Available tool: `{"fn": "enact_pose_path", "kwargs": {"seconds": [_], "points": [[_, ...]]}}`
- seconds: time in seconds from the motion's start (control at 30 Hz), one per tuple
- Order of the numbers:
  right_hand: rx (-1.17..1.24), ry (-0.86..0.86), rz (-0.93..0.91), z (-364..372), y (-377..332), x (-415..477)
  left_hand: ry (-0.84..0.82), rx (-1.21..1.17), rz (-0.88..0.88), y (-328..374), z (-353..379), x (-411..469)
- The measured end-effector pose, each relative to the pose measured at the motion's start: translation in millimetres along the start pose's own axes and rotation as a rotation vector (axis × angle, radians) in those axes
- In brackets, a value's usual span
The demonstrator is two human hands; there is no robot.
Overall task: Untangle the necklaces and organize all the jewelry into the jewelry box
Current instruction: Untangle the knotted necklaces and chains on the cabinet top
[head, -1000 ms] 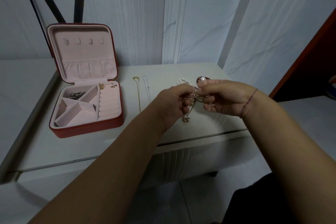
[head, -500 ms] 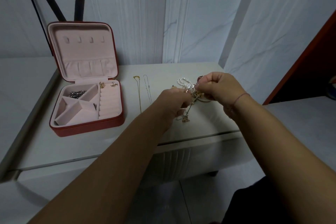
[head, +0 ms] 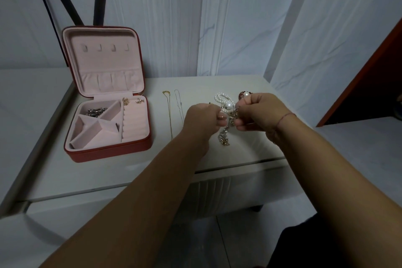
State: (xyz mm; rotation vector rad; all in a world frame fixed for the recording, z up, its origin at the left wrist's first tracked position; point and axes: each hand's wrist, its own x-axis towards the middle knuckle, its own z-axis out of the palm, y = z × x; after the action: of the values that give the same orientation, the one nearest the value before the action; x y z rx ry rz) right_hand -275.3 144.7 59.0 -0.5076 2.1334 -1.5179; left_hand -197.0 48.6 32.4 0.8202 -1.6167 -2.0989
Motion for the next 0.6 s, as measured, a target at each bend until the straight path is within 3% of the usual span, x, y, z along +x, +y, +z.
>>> {"fn": "enact_pose_path", "kwargs": {"seconds": [0.27, 0.6], "points": [[-0.133, -0.143, 0.084, -8, -1, -3, -0.046, -0.406, -0.068, 3, -5, 5], [-0.038, -0.055, 0.142, -18, 1, 4, -0.162, -0.156, -0.008, 11, -14, 1]]}}
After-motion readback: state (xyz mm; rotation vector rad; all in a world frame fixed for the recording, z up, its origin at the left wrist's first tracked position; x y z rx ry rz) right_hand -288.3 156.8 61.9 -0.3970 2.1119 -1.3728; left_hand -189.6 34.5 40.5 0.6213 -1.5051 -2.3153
